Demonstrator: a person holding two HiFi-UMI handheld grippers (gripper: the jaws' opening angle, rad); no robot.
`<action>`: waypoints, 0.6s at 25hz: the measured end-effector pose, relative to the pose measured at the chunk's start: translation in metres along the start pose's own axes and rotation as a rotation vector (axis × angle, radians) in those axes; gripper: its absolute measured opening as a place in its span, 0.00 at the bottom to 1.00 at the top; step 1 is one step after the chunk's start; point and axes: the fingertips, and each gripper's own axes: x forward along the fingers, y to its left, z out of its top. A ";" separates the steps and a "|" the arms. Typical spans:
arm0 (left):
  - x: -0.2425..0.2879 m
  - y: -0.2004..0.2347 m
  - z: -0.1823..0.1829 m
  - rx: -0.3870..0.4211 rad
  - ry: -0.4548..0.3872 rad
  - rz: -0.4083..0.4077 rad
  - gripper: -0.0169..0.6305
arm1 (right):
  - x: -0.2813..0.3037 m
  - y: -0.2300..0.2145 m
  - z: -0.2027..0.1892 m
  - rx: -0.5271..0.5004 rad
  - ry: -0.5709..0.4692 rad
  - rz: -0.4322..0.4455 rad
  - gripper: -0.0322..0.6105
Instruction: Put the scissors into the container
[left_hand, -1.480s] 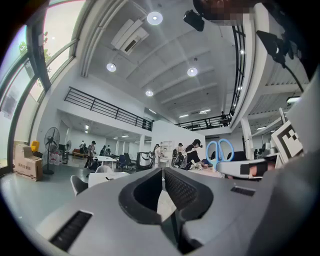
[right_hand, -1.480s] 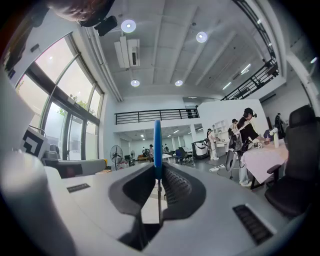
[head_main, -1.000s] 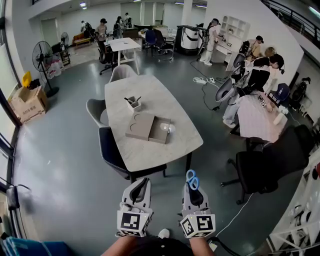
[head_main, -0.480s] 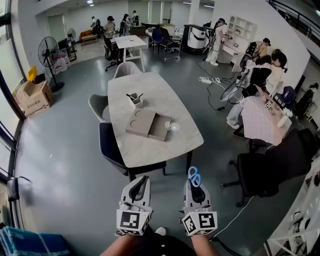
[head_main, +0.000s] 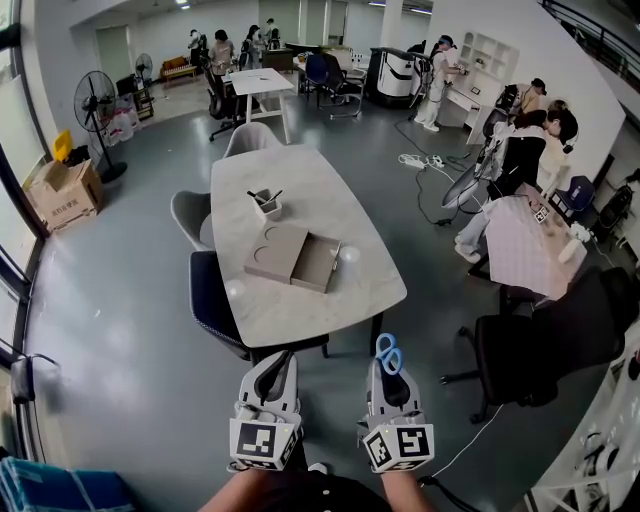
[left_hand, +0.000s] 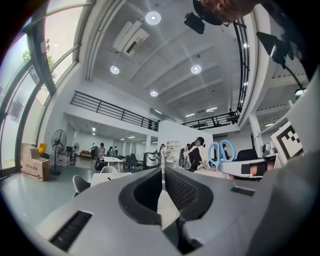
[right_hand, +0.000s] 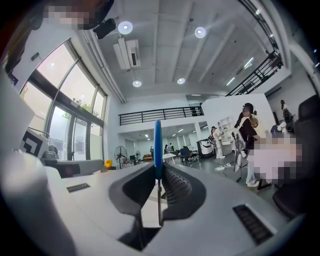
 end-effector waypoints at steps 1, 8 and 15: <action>0.008 0.004 -0.001 0.000 -0.002 0.000 0.07 | 0.008 -0.003 -0.002 0.001 0.000 -0.002 0.10; 0.074 0.035 -0.001 0.005 0.000 0.002 0.07 | 0.077 -0.021 0.001 -0.004 -0.002 -0.006 0.10; 0.158 0.074 0.016 0.007 -0.017 -0.029 0.07 | 0.167 -0.036 0.014 -0.016 -0.011 -0.022 0.10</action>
